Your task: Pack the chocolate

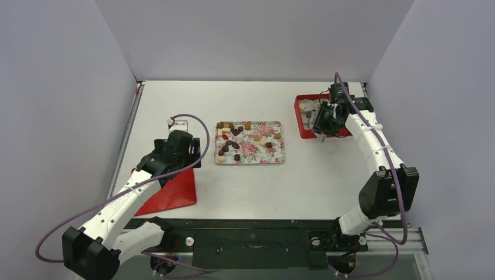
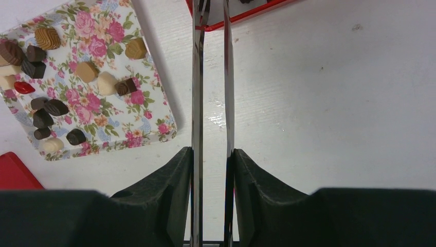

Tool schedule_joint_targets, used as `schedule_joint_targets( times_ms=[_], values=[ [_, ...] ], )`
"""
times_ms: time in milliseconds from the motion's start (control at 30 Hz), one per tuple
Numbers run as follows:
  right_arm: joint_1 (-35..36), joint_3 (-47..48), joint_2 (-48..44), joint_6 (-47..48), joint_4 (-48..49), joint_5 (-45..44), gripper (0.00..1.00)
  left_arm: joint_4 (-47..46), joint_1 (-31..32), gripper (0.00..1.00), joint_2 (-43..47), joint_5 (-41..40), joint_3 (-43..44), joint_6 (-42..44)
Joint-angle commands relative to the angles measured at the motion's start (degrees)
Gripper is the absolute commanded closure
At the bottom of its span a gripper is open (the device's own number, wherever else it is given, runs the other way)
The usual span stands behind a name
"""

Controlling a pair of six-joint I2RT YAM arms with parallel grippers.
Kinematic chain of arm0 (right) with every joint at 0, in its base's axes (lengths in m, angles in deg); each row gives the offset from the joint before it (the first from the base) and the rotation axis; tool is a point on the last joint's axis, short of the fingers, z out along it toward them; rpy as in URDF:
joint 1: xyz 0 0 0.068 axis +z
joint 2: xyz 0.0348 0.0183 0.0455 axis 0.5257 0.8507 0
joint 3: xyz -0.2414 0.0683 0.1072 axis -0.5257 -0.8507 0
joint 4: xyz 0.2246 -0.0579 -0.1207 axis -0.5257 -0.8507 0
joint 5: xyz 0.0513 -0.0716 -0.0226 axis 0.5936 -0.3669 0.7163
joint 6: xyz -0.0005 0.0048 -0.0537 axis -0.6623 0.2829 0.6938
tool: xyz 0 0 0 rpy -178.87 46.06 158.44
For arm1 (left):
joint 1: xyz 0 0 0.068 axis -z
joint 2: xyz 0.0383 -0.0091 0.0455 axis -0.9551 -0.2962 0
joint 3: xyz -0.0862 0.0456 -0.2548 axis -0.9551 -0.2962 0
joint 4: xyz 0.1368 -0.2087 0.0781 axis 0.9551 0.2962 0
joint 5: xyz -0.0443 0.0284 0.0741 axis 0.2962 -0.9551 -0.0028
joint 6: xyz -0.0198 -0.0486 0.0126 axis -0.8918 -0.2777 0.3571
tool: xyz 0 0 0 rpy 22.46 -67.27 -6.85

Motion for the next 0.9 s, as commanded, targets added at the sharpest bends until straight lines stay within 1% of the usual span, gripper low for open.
schedule_joint_targets(
  times_ms=[0, 167, 300, 600, 700, 867],
  values=[
    [0.28, 4.13, -4.49, -0.19, -0.76, -0.30, 0.70, -1.79, -0.37, 0.04, 0.93, -0.34, 0.81, 0.58],
    [2.86, 6.51, -5.69, -0.65, -2.19, -0.86, 0.69, -1.82, -0.37, 0.04, 1.07, -0.39, 0.75, 0.58],
    [6.59, 7.55, -6.26, -1.54, -2.71, -1.36, 0.68, -1.81, -0.35, 0.04, 1.17, -0.44, 0.78, 0.55],
    [20.04, 6.74, -5.14, -5.14, -1.67, -2.45, 0.67, -1.64, -0.36, 0.03, 1.21, -0.97, 0.81, 0.46],
    [24.42, 6.61, -3.49, -6.01, -0.56, -2.66, 0.64, -1.42, -0.37, 0.04, 0.97, -1.44, 0.85, 0.38],
    [28.88, 7.89, -0.43, -6.74, 0.77, -3.27, 0.63, -1.39, -0.37, 0.04, 1.06, -1.49, 0.81, 0.27]
  ],
)
